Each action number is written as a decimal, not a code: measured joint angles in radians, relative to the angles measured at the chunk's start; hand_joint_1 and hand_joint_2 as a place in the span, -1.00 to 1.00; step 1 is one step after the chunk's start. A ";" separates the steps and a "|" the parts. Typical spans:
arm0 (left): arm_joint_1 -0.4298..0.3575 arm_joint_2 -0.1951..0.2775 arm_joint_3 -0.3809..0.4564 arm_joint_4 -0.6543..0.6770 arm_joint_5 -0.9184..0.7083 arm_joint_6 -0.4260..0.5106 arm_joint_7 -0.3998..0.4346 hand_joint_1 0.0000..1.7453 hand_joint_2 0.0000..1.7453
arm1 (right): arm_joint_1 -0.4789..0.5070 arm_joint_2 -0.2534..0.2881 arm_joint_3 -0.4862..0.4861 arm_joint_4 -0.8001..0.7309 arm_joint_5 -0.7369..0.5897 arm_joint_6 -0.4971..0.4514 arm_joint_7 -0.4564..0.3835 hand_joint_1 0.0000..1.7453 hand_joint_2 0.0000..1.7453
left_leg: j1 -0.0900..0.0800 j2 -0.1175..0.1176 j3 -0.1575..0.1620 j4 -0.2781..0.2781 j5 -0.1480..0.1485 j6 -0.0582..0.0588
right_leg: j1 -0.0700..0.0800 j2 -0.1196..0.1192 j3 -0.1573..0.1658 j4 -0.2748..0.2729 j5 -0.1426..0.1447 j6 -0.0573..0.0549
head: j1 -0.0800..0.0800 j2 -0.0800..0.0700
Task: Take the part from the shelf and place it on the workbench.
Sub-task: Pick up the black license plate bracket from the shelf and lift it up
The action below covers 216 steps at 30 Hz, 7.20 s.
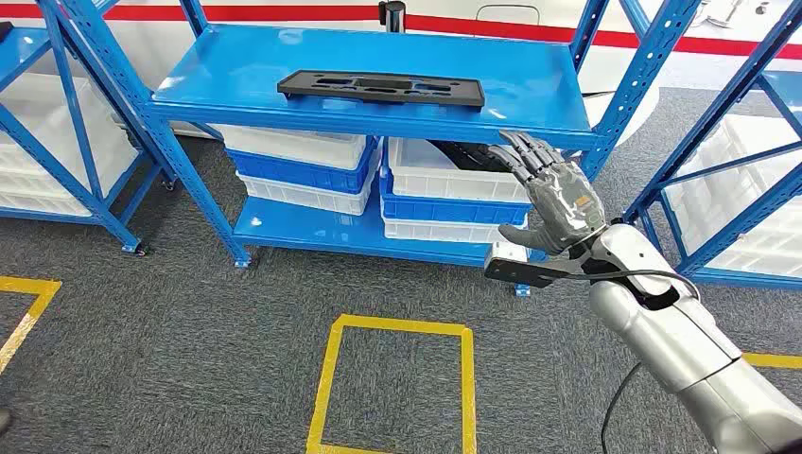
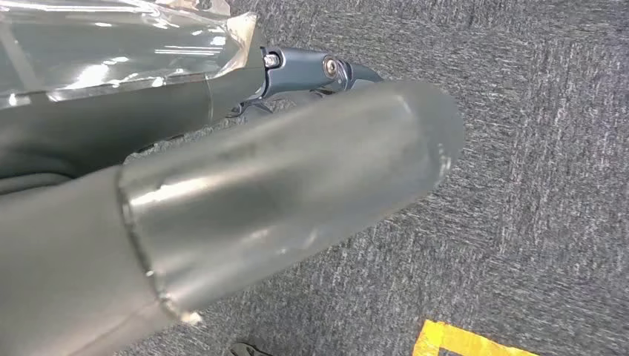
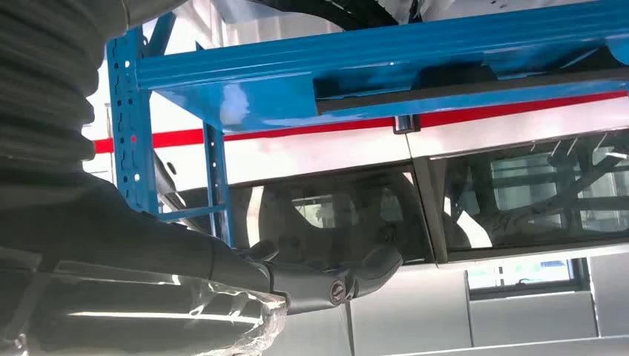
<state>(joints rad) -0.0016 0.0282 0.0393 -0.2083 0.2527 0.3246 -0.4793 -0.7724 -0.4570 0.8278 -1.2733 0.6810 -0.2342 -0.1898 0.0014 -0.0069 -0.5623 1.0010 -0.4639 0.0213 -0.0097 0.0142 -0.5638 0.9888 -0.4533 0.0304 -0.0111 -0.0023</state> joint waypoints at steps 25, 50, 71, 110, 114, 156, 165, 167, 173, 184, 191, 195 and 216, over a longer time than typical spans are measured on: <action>-0.004 0.003 0.000 0.000 -0.003 0.024 0.009 -1.00 -1.00 | 0.011 0.024 -0.002 0.105 0.034 -0.020 0.014 -1.00 1.00 | 0.034 0.004 0.010 0.005 -0.018 -0.034 | -0.028 -0.005 -0.046 0.036 0.009 0.018 | 0.004 0.000; -0.014 0.002 -0.002 0.000 -0.015 0.032 0.011 -1.00 -1.00 | 0.017 0.009 -0.011 0.093 0.037 -0.017 0.020 -1.00 1.00 | -0.026 0.013 -0.044 0.033 0.005 0.017 | 0.019 -0.003 -0.041 0.037 0.000 -0.038 | 0.000 0.000; -0.019 0.000 0.003 -0.001 -0.006 0.022 0.010 -1.00 -1.00 | 0.004 0.013 -0.013 0.092 0.049 0.009 0.026 -1.00 1.00 | 0.020 0.018 -0.011 0.006 0.001 -0.009 | -0.034 -0.009 -0.033 0.032 0.000 0.038 | 0.003 0.000; -0.036 -0.011 0.019 -0.005 -0.031 0.014 0.041 -1.00 -1.00 | 0.037 0.036 -0.156 0.107 0.076 -0.008 0.021 -1.00 1.00 | 0.009 0.005 -0.162 0.268 -0.107 -0.022 | -0.016 -0.011 -0.025 0.015 0.006 -0.028 | -0.010 0.000; -0.036 -0.011 0.020 -0.005 -0.031 0.015 0.040 -1.00 -1.00 | 0.040 0.045 -0.155 0.107 0.079 -0.003 0.015 -1.00 1.00 | 0.022 0.004 -0.105 0.118 -0.002 -0.030 | -0.020 -0.008 -0.017 0.016 0.000 -0.023 | -0.011 0.000; -0.046 -0.030 0.043 -0.011 -0.035 0.033 0.040 -1.00 -1.00 | -0.044 0.323 0.068 0.151 0.188 -0.010 0.045 -1.00 1.00 | 0.009 0.002 -0.034 -0.006 0.030 0.023 | -0.002 -0.011 -0.166 0.300 -0.119 -0.007 | -0.015 0.000; -0.046 -0.034 0.050 -0.012 -0.036 0.033 0.035 -1.00 -1.00 | -0.054 0.337 0.080 0.157 0.181 -0.001 0.049 -1.00 1.00 | 0.000 -0.002 -0.021 0.001 0.007 0.001 | 0.003 -0.013 -0.035 0.004 0.022 -0.018 | -0.013 0.000; -0.047 -0.033 0.050 -0.012 -0.037 0.033 0.035 -1.00 -1.00 | -0.059 0.342 0.081 0.158 0.180 -0.001 0.051 -1.00 1.00 | 0.005 0.000 -0.039 0.041 -0.020 -0.011 | -0.004 -0.012 -0.028 -0.001 0.022 -0.028 | -0.017 0.000; -0.042 -0.029 0.052 -0.012 -0.038 0.033 0.035 -1.00 -1.00 | -0.063 0.354 0.093 0.161 0.175 -0.001 0.053 -1.00 1.00 | 0.019 0.004 -0.168 0.259 -0.079 -0.038 | -0.008 -0.010 -0.015 -0.002 0.013 -0.040 | -0.021 0.000; -0.044 -0.028 0.053 -0.012 -0.041 0.031 0.032 -1.00 -1.00 | -0.071 0.359 0.103 0.162 0.160 0.001 0.054 -1.00 1.00 | 0.014 0.003 -0.036 -0.003 0.030 0.013 | -0.001 -0.011 -0.085 0.143 -0.067 -0.009 | -0.017 0.000; -0.044 -0.030 0.053 -0.012 -0.042 0.032 0.032 -1.00 -1.00 | -0.068 0.366 0.113 0.170 0.156 0.003 0.054 -1.00 1.00 | 0.003 -0.003 -0.019 -0.001 0.014 0.015 | 0.003 -0.012 -0.089 0.094 -0.006 0.002 | -0.015 0.000; -0.045 -0.032 0.053 -0.012 -0.045 0.032 0.033 -1.00 -1.00 | -0.067 0.372 0.118 0.170 0.155 0.003 0.054 -1.00 1.00 | 0.000 -0.002 -0.013 0.000 0.002 -0.002 | 0.008 -0.012 -0.045 0.005 0.027 -0.014 | -0.016 0.000; -0.049 -0.029 0.052 -0.013 -0.057 0.031 0.042 -1.00 -1.00 | -0.058 0.398 0.125 0.199 0.174 0.008 0.065 -1.00 1.00 | 0.019 0.004 -0.033 -0.005 0.030 0.011 | -0.001 -0.009 -0.137 0.239 -0.096 -0.009 | -0.016 0.000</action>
<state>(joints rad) -0.0504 -0.0009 0.0917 -0.2209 0.1961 0.3561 -0.4373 -0.8300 -0.0587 0.9529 -1.0742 0.8555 -0.2258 -0.1244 0.0208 -0.0033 -0.5952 0.9958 -0.4336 0.0325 -0.0102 0.0050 -0.7010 1.2281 -0.5494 0.0218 -0.0267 -0.0023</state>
